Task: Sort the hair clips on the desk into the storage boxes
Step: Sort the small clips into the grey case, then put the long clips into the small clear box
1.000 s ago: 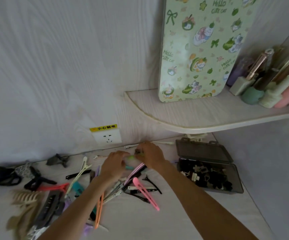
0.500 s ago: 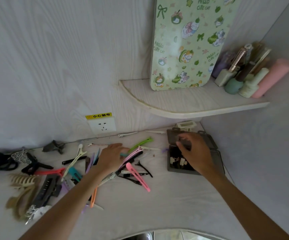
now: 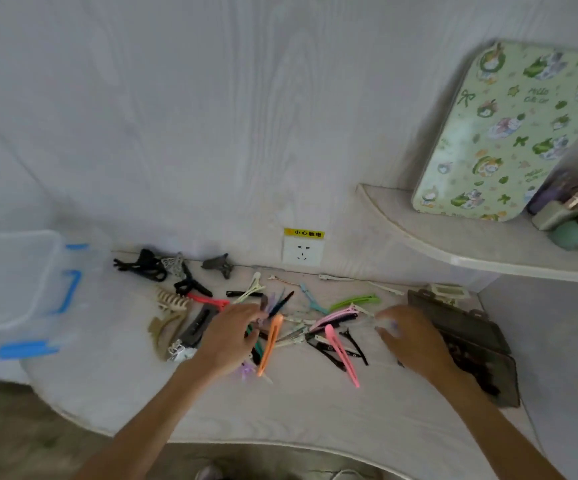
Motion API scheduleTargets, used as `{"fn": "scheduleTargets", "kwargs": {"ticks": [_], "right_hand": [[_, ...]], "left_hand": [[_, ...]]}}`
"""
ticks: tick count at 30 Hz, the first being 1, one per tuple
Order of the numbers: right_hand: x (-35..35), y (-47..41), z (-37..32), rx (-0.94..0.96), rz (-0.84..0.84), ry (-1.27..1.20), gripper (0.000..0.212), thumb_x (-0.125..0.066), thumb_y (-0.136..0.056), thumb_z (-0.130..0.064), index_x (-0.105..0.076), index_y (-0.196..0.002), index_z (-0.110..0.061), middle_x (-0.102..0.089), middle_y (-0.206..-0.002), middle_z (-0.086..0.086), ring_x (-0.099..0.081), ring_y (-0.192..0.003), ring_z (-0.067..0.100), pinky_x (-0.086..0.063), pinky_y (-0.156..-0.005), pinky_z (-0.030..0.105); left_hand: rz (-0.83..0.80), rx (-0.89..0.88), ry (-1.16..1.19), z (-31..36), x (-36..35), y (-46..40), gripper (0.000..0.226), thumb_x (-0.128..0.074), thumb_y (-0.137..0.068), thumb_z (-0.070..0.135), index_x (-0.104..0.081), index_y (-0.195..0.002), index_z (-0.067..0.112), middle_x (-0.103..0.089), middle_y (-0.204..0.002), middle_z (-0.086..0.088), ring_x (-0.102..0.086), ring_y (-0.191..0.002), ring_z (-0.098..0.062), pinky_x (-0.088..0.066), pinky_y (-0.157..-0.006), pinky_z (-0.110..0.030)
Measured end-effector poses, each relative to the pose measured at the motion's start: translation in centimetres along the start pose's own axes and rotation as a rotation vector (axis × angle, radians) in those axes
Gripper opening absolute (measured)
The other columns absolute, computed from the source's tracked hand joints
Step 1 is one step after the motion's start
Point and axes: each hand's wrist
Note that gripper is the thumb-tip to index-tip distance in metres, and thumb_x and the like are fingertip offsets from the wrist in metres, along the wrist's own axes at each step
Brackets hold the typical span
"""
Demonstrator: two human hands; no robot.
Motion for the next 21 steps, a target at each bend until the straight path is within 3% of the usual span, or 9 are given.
{"fn": "scheduleTargets", "kwargs": {"ticks": [4,8,11,14,17,21], "right_hand": [[-2.9,-1.9,-7.5,0.183,-0.216,-0.006,0.021,-0.055,-0.091,-0.027,-0.064,-0.11,-0.027,-0.062,-0.115,-0.004,-0.055,-0.11,0.015,-0.042,-0.092,0.026],[-6.1,-3.6,-16.7,0.284,-0.425,0.028,0.027,-0.051,-0.092,-0.026,-0.059,-0.118,-0.025,-0.056,-0.125,-0.006,-0.05,-0.118,0.011,-0.034,-0.095,0.018],[-7.9,-4.3,-24.0,0.384,-0.503,-0.052,0.025,-0.05,-0.092,-0.022,-0.06,-0.116,-0.023,-0.059,-0.122,-0.004,-0.053,-0.112,0.012,-0.035,-0.086,0.015],[-9.1,-4.8,-31.4,0.485,-0.511,-0.136,0.03,-0.044,-0.096,-0.021,-0.058,-0.122,-0.018,-0.059,-0.125,0.002,-0.056,-0.111,0.015,-0.033,-0.082,0.011],[-10.9,-5.4,-38.1,0.428,-0.521,-0.292,0.037,-0.04,-0.098,-0.029,-0.046,-0.133,-0.02,-0.055,-0.131,0.001,-0.055,-0.112,0.016,-0.036,-0.092,0.019],[-13.1,-6.9,-45.6,0.156,-0.58,-0.576,0.044,-0.044,-0.096,-0.032,-0.041,-0.134,-0.011,-0.055,-0.128,0.01,-0.056,-0.102,0.021,-0.042,-0.094,0.031]], "left_hand": [[0.171,0.096,-0.001,-3.7,4.7,4.5,0.035,-0.059,-0.085,0.008,-0.064,-0.117,0.02,-0.06,-0.126,0.005,-0.053,-0.118,-0.015,-0.037,-0.097,-0.024],[0.334,0.192,-0.049,-7.2,9.9,9.0,0.027,-0.054,-0.087,0.018,-0.067,-0.11,0.022,-0.061,-0.121,0.005,-0.053,-0.115,-0.018,-0.042,-0.095,-0.029],[0.517,0.295,-0.104,-10.2,13.6,11.7,0.032,-0.064,-0.083,0.008,-0.065,-0.112,0.02,-0.059,-0.126,0.003,-0.052,-0.117,-0.022,-0.042,-0.095,-0.034],[0.731,0.489,-0.13,-14.2,16.9,13.5,0.04,-0.065,-0.084,0.014,-0.057,-0.123,0.015,-0.051,-0.136,-0.002,-0.045,-0.123,-0.026,-0.037,-0.099,-0.038],[0.775,0.768,0.088,-17.7,18.5,14.5,0.059,-0.062,-0.087,0.029,-0.039,-0.138,0.011,-0.035,-0.148,-0.007,-0.031,-0.135,-0.029,-0.028,-0.108,-0.044],[0.77,0.938,0.503,-20.6,17.8,15.4,0.075,-0.062,-0.086,0.039,-0.026,-0.145,0.009,-0.032,-0.148,-0.015,-0.03,-0.136,-0.03,-0.027,-0.111,-0.043]]}}
Point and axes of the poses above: each hand's wrist, its own y-axis away from the middle knuckle, its own x-axis out of the back of the hand, z = x × y
